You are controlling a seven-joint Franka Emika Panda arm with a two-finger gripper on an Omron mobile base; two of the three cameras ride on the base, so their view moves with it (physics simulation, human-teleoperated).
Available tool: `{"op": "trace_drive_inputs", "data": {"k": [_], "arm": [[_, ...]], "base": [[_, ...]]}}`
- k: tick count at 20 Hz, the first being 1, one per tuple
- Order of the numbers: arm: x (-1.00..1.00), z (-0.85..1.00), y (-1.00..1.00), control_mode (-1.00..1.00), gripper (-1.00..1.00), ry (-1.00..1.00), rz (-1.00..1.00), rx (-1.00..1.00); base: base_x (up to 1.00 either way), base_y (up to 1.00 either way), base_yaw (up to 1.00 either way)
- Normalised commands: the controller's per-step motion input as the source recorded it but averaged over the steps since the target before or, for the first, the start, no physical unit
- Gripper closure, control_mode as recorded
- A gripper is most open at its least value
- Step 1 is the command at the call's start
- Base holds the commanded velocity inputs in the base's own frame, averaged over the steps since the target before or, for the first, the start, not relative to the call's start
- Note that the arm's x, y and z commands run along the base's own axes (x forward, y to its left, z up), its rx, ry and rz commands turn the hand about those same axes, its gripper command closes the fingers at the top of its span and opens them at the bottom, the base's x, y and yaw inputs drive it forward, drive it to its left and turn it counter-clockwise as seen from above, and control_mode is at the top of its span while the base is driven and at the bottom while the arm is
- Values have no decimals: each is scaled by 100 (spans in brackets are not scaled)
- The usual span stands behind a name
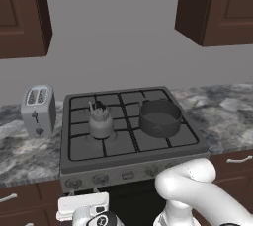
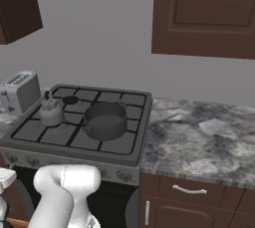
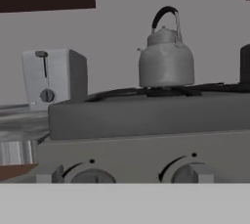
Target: Pick the kettle from the counter and place it on a stove burner. Then turn the burner on.
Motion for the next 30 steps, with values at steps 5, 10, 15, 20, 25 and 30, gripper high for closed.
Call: {"op": "trace_drive_inputs", "data": {"k": [5,10,15,20,25,30], "arm": [[27,-11,2,-100,-100,-2,0,-2],[17,-32,15,-100,-100,0,0,-6],[14,-31,26,-100,-100,-1,0,-8],[21,-2,18,-100,-100,-4,-1,-3],[23,-3,9,-100,-100,-4,0,-2],[26,-16,2,-100,-100,-2,0,-3]], "base": [[0,0,0],[0,0,0],[0,0,0],[0,0,0],[0,0,0],[0,0,0]]}}
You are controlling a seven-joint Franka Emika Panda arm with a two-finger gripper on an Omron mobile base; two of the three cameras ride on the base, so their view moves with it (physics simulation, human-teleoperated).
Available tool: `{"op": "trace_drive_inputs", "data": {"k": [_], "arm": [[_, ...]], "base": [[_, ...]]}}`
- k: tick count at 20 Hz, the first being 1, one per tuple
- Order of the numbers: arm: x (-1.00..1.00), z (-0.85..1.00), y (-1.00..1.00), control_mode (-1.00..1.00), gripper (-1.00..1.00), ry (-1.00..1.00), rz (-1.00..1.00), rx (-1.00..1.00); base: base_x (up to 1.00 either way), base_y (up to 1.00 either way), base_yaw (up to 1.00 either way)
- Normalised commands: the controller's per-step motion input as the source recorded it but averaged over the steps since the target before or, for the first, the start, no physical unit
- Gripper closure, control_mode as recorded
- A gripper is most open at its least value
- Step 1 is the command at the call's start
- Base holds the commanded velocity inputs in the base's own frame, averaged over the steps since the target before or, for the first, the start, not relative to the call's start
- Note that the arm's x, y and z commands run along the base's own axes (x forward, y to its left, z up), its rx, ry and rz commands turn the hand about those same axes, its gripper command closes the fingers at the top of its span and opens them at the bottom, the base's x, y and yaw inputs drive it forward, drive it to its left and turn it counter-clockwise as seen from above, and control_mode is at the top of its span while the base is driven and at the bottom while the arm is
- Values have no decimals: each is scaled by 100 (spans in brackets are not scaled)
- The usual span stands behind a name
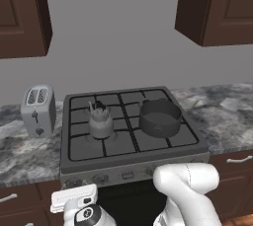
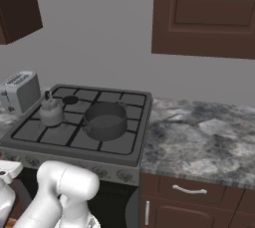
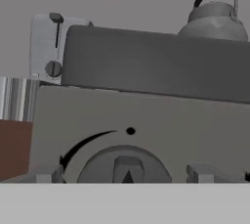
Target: Pick the kettle from the counter and place it on a stove burner. Then turn the burner on.
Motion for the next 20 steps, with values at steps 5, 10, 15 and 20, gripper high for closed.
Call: {"op": "trace_drive_inputs", "data": {"k": [5,10,15,20], "arm": [[24,-24,0,-100,-100,-1,0,-4],[5,-10,0,-100,-100,0,0,-1],[0,0,0,-100,100,0,0,0],[-2,0,1,-100,100,-3,5,-2]], "base": [[0,0,0],[0,0,0],[0,0,0],[0,0,0]]}}
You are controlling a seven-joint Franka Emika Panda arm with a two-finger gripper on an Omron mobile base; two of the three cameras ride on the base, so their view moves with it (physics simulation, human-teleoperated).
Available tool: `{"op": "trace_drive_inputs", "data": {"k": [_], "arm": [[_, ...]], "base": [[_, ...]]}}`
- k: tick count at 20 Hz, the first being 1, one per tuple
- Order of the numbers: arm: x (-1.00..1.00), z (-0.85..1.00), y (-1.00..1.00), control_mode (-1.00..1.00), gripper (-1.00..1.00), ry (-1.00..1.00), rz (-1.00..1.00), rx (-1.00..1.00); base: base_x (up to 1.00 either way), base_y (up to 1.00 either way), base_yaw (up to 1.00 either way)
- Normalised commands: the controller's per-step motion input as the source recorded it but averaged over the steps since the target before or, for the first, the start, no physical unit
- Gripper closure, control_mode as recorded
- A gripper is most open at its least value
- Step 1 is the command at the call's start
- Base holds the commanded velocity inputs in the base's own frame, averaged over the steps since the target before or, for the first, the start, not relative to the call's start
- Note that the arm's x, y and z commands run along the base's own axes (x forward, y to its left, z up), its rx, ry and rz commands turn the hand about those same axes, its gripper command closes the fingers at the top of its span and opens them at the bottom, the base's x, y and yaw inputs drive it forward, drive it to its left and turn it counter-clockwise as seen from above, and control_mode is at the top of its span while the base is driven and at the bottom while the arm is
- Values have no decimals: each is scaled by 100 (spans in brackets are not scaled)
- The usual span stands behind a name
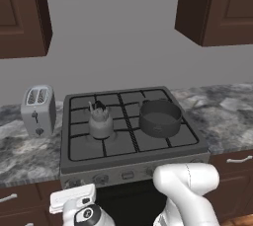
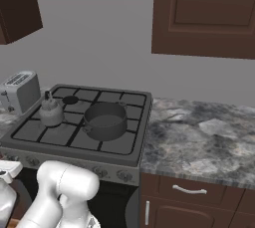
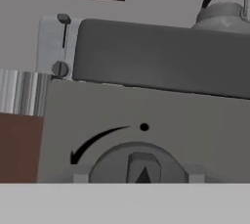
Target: Pick the kettle from the counter and place it on a stove burner. Then turn the burner on.
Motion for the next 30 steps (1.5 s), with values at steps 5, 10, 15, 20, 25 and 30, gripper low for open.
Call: {"op": "trace_drive_inputs", "data": {"k": [5,10,15,20,25,30], "arm": [[-12,-4,16,-100,100,0,37,-18],[-18,-27,11,-100,100,2,53,-24],[-15,-45,10,-100,100,16,60,-26],[-4,-61,16,-100,100,27,60,-31],[0,-56,37,-100,100,41,52,-34],[0,-68,36,-100,100,43,50,-37]], "base": [[0,0,0],[0,0,0],[0,0,0],[0,0,0],[0,0,0],[0,0,0]]}}
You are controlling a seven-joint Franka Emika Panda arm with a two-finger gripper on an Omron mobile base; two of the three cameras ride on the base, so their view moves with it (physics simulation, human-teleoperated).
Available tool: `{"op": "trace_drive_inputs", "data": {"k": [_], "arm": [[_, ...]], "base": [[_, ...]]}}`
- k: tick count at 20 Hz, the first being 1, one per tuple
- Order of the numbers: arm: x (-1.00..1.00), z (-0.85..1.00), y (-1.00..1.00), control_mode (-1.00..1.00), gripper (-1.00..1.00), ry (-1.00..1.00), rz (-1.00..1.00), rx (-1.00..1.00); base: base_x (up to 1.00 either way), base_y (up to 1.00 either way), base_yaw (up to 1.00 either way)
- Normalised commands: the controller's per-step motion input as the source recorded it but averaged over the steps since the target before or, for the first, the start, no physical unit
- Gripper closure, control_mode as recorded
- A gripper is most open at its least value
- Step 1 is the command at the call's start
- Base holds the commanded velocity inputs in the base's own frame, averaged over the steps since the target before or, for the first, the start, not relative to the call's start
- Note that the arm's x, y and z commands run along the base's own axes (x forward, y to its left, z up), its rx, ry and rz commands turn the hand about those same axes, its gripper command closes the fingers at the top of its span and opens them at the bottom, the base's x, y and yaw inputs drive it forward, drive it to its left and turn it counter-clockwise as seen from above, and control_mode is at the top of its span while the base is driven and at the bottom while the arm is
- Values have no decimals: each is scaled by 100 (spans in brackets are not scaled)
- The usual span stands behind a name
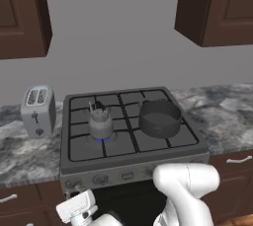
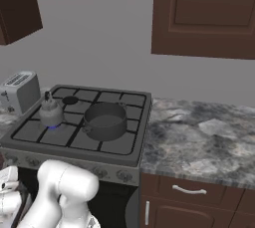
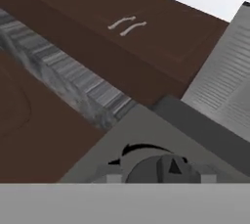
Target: Pick the kettle from the counter and place it on a stove burner. Then turn the burner on.
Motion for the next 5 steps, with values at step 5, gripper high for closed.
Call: {"op": "trace_drive_inputs", "data": {"k": [5], "arm": [[0,-59,23,-100,100,43,54,-32]], "base": [[0,0,0]]}}
